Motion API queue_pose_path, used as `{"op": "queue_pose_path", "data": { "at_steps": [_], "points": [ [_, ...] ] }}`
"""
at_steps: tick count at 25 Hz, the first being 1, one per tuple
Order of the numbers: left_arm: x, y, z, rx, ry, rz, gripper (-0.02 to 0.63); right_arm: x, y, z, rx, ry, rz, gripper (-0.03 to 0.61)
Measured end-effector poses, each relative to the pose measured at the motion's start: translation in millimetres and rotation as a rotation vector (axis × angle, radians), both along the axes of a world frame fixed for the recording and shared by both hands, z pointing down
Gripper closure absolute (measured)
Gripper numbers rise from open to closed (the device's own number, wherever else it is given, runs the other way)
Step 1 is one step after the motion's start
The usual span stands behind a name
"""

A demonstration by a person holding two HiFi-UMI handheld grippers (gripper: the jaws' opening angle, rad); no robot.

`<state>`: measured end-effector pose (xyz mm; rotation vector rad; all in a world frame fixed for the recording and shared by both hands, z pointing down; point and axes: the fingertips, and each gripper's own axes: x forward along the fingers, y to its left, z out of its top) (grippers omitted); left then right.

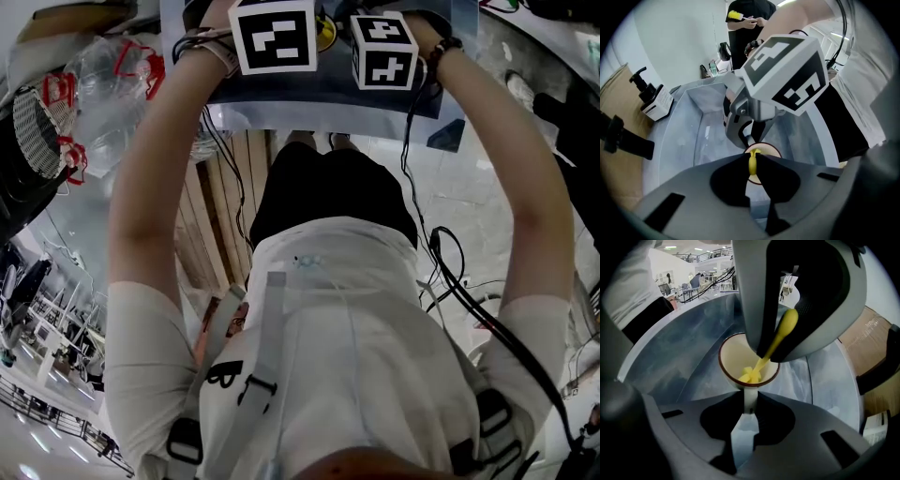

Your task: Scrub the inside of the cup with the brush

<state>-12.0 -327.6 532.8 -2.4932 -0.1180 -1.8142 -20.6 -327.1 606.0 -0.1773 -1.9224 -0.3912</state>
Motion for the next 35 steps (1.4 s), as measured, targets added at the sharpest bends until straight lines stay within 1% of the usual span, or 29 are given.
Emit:
{"op": "queue_pose_path", "data": {
  "at_steps": [4,10,14,18,21,23,28,35],
  "points": [
    [-3.5,-3.6,3.0,0.003,-0.028,-0.004,0.577,4.9,-0.2,0.2,-0.015,0.002,0.012,0.506],
    [-22.3,2.8,3.4,0.009,-0.099,0.016,0.578,4.5,-0.9,-0.3,-0.005,0.011,0.018,0.505],
    [-32.3,12.0,4.6,-0.005,-0.118,0.033,0.578,5.1,-1.2,1.6,-0.011,0.02,0.027,0.506],
    [-33.6,18.1,2.0,-0.015,-0.092,0.033,0.578,3.3,-2.2,0.7,-0.005,0.026,0.029,0.505],
    [-31.3,25.3,2.3,-0.047,-0.064,0.03,0.578,3.7,-2.2,1.6,-0.007,0.033,0.033,0.505],
    [-33.2,29.7,4.6,-0.063,-0.065,0.029,0.578,4.8,-2.7,1.9,-0.009,0.04,0.035,0.505],
    [-32.3,29.7,3.5,-0.072,-0.051,0.025,0.578,4.1,-4.5,0.5,-0.01,0.043,0.035,0.505],
    [-21.6,30.5,2.8,-0.091,-0.01,0.026,0.578,4.4,-4.8,1.3,-0.013,0.043,0.03,0.505]
  ]
}}
